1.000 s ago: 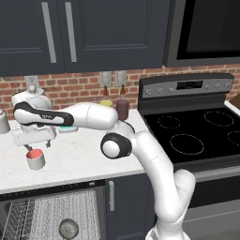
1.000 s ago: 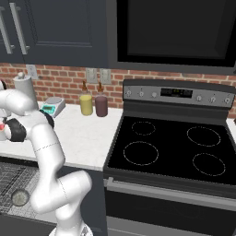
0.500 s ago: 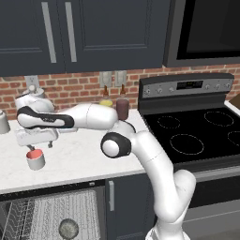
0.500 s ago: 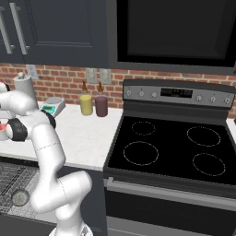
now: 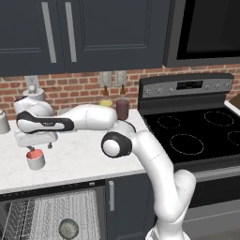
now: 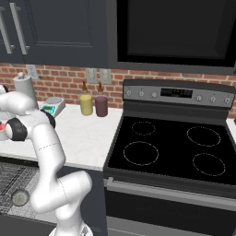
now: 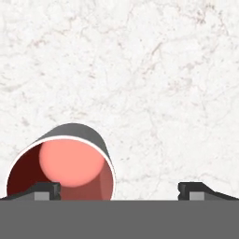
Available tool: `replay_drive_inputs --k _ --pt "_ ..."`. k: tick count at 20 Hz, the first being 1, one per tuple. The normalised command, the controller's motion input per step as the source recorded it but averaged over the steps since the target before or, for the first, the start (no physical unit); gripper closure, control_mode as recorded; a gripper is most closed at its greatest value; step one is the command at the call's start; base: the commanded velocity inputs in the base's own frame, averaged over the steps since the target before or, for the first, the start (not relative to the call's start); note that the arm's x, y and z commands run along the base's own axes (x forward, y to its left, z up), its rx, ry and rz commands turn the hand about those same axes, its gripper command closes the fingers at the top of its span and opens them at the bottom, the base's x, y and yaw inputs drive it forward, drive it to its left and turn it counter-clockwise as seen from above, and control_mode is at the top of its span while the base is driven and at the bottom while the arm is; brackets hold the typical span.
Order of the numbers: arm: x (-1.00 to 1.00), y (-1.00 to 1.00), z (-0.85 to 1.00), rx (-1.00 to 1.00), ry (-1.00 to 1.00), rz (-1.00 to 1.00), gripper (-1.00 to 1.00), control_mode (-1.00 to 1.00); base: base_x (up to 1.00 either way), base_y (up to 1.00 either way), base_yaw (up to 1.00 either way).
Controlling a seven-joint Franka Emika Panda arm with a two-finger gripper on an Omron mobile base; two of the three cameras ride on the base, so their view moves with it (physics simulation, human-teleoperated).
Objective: Pick up the cup and bowl from the counter, place them in the dishwasher, and close the dishwasher door.
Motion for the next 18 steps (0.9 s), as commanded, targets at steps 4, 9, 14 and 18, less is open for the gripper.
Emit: replay_drive_inputs --k 4,9,14,18 --pt "0.0 0.13 -0.05 0.01 -0.01 0.0 -1.0 -1.0 0.0 0.0 0.0" --pt "0.05 0.01 -0.04 0.09 0.0 0.0 -1.0 -1.0 0.0 0.0 0.0" --pt "0.18 0.0 -0.01 0.11 0.0 0.0 -1.0 -1.0 0.0 0.0 0.0" --pt "0.03 0.0 0.0 0.02 0.02 0.0 -1.0 -1.0 0.0 0.0 0.0"
